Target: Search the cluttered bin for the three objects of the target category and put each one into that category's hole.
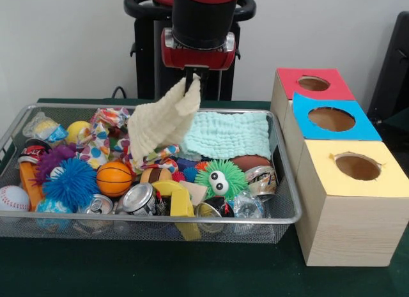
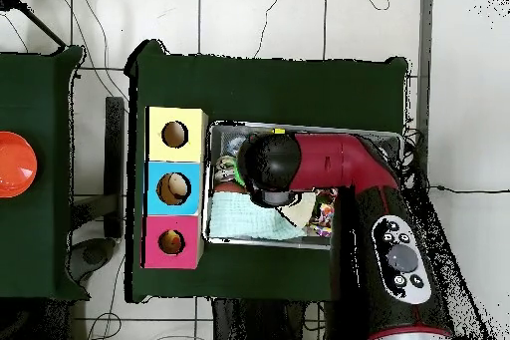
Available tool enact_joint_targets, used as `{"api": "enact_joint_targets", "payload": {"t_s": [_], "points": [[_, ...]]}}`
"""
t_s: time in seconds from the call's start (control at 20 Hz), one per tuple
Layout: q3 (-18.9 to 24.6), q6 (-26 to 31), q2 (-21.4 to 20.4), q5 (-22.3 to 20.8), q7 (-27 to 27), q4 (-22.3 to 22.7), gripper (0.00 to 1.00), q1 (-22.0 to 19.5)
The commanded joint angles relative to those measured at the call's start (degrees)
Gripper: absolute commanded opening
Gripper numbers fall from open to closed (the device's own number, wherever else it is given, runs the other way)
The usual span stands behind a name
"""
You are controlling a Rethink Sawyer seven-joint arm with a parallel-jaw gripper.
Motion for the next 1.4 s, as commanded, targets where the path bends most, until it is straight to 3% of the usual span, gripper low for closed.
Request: {"api": "enact_joint_targets", "payload": {"t_s": [0.05, 0.65, 1.4], "points": [[-2.39, 4.0, -1.19, 3.3, 10.35, 1.21, 0.0, 1.24], [-5.32, 4.36, -1.18, 6.43, 11.29, 0.36, 0.0, 4.65], [-7.9, -3.69, 1.3, 10.12, 13.82, 2.54, 0.0, 8.54]]}}
